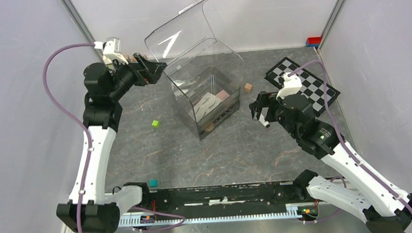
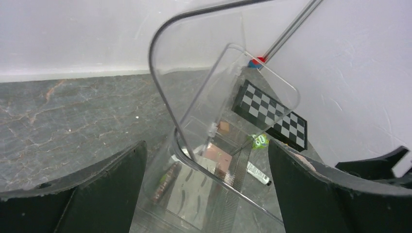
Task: Organize the makeup
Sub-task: Open the storage box at the center of the board, then move the makeup to the center of the board.
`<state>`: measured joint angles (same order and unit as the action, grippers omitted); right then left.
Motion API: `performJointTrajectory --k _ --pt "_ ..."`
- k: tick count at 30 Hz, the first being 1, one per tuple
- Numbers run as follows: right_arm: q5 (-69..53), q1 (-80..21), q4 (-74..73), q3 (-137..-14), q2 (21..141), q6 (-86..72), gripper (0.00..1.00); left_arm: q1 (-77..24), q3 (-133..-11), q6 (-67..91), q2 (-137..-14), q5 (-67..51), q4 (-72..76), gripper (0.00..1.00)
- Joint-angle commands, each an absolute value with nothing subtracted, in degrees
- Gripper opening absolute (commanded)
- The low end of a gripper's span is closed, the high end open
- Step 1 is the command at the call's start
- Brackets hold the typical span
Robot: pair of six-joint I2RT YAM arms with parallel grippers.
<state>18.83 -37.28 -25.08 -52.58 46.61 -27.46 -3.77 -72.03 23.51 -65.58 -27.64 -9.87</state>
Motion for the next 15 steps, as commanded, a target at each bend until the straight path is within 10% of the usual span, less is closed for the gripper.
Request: performJointTrajectory --k 1,15 --pt "20.9 -36.6 -31.2 -51.6 48.9 -26.7 0.98 -3.4 -69.6 26.4 -59.1 -28.3 -11.6 1.00" --pt "11.4 -27.6 -27.1 -41.8 54.3 -23.6 0.98 -3.6 -51.7 28.7 -42.0 -12.0 -28.6 1.00"
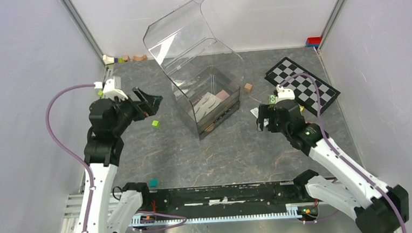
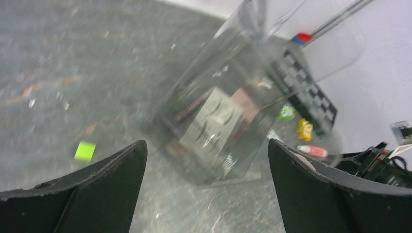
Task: Organize the makeup
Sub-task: Move the makeup to the center of the board.
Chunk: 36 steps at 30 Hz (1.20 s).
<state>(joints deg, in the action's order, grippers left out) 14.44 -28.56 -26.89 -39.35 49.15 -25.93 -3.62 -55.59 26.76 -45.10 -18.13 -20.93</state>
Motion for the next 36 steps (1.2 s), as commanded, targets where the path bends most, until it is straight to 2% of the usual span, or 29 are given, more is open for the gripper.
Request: performJointTrajectory --k 1,8,16,19,24,32,36 --pt "11.8 -27.6 -27.8 -42.0 55.9 -22.9 0.98 -3.6 -50.3 28.7 -40.7 -11.8 -29.5 1.00" --pt "16.2 -23.8 -27.6 -41.9 60.0 -20.4 0.98 -3.7 -42.1 28.8 -33.8 -14.4 -33.2 1.00" --pt "23.7 -17.7 -28.8 -45.8 63.8 -28.6 0.98 -4.1 -40.5 26.2 -32.2 -14.8 -34.5 1.00" --pt "22.9 -16.0 -27.9 -47.1 63.9 -29.0 0.98 -4.1 -39.8 26.6 -32.0 -17.5 -32.6 1.00" --pt "22.6 -13.7 -28.3 -51.5 67.0 -18.8 0.98 -4.1 -39.5 26.5 -31.0 -18.3 -32.2 1.00" --pt "11.0 1.5 -28.9 -54.4 73.3 -16.9 0.98 -4.6 -39.7 26.3 -30.8 -18.7 -32.1 1.00" --pt "11.4 6.7 -28.0 -53.7 75.9 -17.5 0.98 -5.4 -39.5 26.2 -30.4 -18.8 -31.8 1.00"
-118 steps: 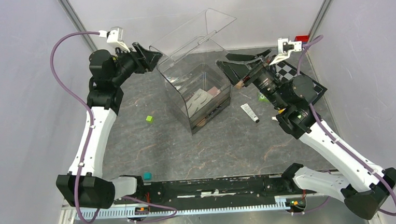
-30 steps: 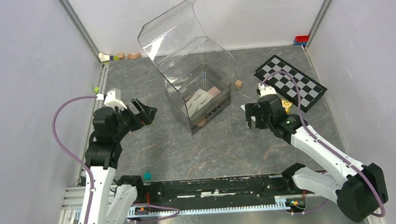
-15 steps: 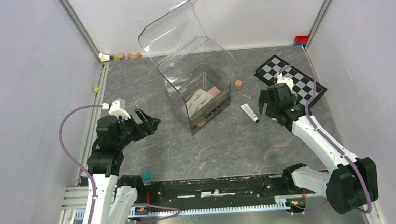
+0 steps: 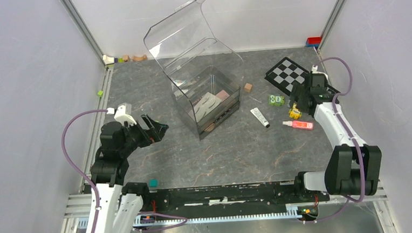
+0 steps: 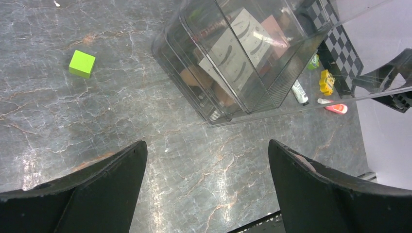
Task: Organize the makeup
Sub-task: Move the makeup to the center of the board.
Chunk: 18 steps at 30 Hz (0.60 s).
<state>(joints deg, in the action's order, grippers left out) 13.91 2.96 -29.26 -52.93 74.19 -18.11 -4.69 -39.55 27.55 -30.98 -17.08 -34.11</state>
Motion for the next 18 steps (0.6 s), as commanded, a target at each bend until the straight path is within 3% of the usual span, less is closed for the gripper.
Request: performJointTrajectory --k 1,7,18 --pt "11.4 8.0 -27.7 -53.0 76.2 -17.8 0.98 -5.4 -39.5 26.2 -30.4 -18.8 -31.8 1.00" --pt "9.7 15.9 -23.1 -47.9 77.0 -19.5 0.98 -5.8 -39.5 26.1 -29.9 -19.0 -31.5 1.00" --pt "5.1 20.0 -16.9 -45.8 85.3 -21.8 0.94 -6.2 -39.5 26.1 -29.6 -19.6 -31.4 1.00"
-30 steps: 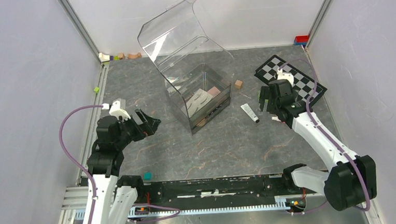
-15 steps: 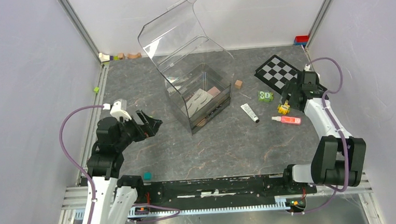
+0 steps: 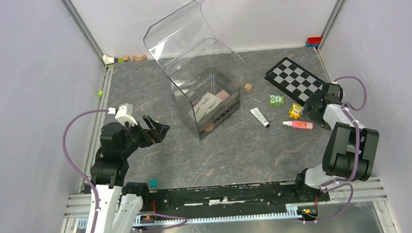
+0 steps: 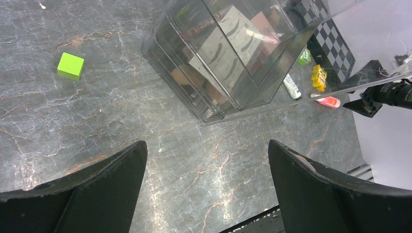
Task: Organize the makeup
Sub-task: Move the makeup to the center of the board.
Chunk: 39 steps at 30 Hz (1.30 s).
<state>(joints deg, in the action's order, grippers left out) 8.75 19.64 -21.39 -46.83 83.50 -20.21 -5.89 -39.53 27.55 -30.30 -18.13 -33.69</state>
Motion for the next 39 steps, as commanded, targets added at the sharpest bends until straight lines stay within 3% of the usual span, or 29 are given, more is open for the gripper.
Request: performJointTrajectory --k 1,18,30,39 --pt "4.2 20.0 -16.5 -45.5 85.7 -22.0 0.94 -6.2 -39.5 26.1 -29.7 -19.6 -31.4 1.00" --pt "-9.2 18.2 -11.2 -28.9 74.5 -26.4 0.86 -6.3 -39.6 26.6 -30.0 -14.9 -32.6 1.00" --pt "-8.2 0.4 -8.7 -22.7 67.6 -33.2 0.85 -6.4 -44.4 29.6 -31.9 1.7 -40.2 1.00" --pt "-8.7 -9.0 -8.3 -18.8 60.7 -37.8 0.85 -6.3 -44.5 25.5 -34.4 1.7 -41.4 1.00"
